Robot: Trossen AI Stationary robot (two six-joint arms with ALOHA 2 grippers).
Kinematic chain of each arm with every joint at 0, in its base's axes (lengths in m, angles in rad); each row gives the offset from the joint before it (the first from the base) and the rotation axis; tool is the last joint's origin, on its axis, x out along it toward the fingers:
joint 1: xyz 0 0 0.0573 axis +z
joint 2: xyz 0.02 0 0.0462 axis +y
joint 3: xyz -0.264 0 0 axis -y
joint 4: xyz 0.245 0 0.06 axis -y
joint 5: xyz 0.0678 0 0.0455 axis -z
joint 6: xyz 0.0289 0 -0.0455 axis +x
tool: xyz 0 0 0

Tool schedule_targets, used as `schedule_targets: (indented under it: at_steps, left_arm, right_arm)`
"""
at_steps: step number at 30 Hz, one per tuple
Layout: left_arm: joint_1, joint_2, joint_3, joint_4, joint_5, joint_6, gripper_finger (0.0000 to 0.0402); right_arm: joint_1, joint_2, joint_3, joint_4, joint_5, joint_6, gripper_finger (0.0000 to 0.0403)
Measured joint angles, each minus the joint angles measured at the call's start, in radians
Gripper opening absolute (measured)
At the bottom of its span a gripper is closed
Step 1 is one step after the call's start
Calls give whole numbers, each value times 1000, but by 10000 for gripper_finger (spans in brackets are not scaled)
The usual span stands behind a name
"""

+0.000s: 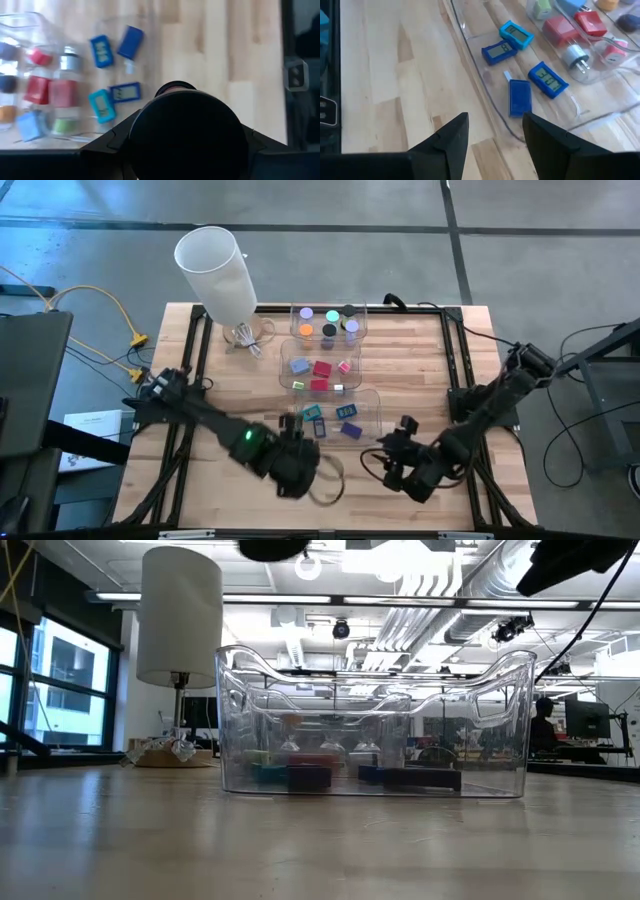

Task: Pick & Place Office items
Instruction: Put the pink hourglass into the top transparent bin

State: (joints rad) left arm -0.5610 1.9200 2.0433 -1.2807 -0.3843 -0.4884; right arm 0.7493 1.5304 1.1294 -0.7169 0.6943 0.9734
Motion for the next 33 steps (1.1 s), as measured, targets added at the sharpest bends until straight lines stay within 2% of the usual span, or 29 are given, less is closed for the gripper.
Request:
schedule_targets:
  at_steps: [7, 17, 22, 24, 33]
  left_arm:
    - [207, 0, 95, -41, 8, 97, 189]
    - [549, 1, 109, -39, 15, 142, 189]
    - [709, 1, 109, 16, 106, 130, 189]
    - [758, 5, 109, 37, 132, 113, 189]
    - [905, 41, 101, 72, 130, 4, 190]
  right_arm:
    - [33, -16, 0, -26, 56, 29, 175]
    - [29, -15, 0, -29, 67, -4, 175]
    - [29, -15, 0, -30, 67, -14, 175]
    - [29, -15, 0, -30, 67, -36, 175]
    - [29, -15, 0, -35, 67, -88, 175]
